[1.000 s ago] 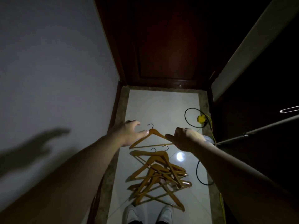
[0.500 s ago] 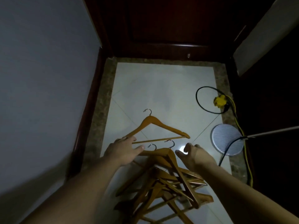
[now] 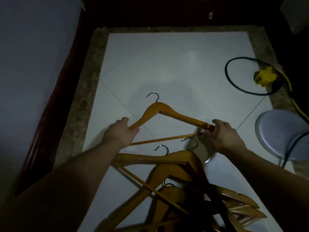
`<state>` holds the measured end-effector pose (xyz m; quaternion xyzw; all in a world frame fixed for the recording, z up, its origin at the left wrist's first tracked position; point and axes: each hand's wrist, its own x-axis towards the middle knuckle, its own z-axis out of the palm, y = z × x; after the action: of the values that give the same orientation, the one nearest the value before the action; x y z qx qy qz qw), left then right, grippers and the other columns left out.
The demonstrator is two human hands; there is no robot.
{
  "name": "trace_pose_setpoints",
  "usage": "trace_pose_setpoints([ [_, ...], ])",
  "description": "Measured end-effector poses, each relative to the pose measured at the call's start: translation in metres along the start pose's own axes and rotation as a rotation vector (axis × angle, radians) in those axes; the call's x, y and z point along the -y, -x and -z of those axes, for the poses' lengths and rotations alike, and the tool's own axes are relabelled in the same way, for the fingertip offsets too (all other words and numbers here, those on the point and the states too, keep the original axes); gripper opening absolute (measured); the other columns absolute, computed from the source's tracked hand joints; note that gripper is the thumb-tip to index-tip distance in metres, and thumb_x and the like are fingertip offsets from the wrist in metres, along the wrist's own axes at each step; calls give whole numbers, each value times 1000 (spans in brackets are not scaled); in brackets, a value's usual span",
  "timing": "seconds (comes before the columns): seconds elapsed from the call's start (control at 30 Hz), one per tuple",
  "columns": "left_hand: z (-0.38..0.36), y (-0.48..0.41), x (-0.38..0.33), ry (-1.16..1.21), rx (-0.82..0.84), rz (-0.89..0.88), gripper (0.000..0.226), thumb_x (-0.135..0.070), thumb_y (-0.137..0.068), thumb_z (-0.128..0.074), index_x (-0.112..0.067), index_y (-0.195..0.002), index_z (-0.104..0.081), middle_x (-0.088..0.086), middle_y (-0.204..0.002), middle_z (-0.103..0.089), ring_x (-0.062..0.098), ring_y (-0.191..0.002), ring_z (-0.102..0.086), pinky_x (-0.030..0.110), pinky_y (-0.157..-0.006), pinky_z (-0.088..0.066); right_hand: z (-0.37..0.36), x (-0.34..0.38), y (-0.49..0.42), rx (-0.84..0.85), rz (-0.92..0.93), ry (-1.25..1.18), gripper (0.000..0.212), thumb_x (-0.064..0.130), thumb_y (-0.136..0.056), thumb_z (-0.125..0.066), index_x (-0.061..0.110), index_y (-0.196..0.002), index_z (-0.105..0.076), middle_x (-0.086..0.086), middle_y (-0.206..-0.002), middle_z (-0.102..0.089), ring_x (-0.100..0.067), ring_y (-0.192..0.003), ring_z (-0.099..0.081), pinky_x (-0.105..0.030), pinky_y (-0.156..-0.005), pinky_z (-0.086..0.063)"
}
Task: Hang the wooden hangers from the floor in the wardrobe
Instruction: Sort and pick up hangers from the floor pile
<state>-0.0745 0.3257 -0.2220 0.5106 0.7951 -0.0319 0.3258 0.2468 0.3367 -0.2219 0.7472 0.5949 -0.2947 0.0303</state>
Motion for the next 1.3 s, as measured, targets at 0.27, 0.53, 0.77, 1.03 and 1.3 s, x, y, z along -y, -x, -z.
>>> trace_pose_setpoints([
  [0.27,-42,-25,23,-268,-157,-114,59,-38,-93,-61,-17,-144,-43,12,-140,-45,32,-124,-47,45,-102,-45,-37,-38,-30,-103,118,44,28,27,-92,-52,24,-119,-50,-7,-111,-60,-34,-96,-58,-46,-82,-53],
  [0.53,-47,-26,20,-177,-247,-90,32,-24,-97,-57,-11,-126,-54,17,-123,-52,35,-113,-53,45,-95,-47,-44,-41,-26,-262,113,80,22,23,-91,-60,17,-112,-57,-7,-98,-56,-32,-86,-56,-46,-70,-54],
  [0.77,-26,2,12,-49,-230,22,43,-54,-92,-55,-15,-110,-53,12,-100,-64,34,-95,-63,38,-75,-48,-14,-33,3,-268,37,3,22,28,-87,-65,21,-105,-53,-5,-95,-60,-30,-84,-59,-44,-71,-54],
  [1.03,-7,48,18,54,-320,126,44,-64,-81,-63,-21,-91,-59,6,-83,-62,34,-83,-63,37,-71,-51,-11,13,63,164,-461,-461,82,57,-79,-74,7,-127,-29,-12,-107,-61,-28,-91,-63,-36,-68,-52],
  [1.3,-27,56,-7,155,-287,96,36,-61,-87,-57,-26,-83,-61,-4,-70,-51,22,-74,-52,33,-68,-38,-54,24,66,420,-230,-281,39,40,-77,-80,17,-98,-56,0,-89,-61,-13,-81,-60,-31,-78,-53],
])
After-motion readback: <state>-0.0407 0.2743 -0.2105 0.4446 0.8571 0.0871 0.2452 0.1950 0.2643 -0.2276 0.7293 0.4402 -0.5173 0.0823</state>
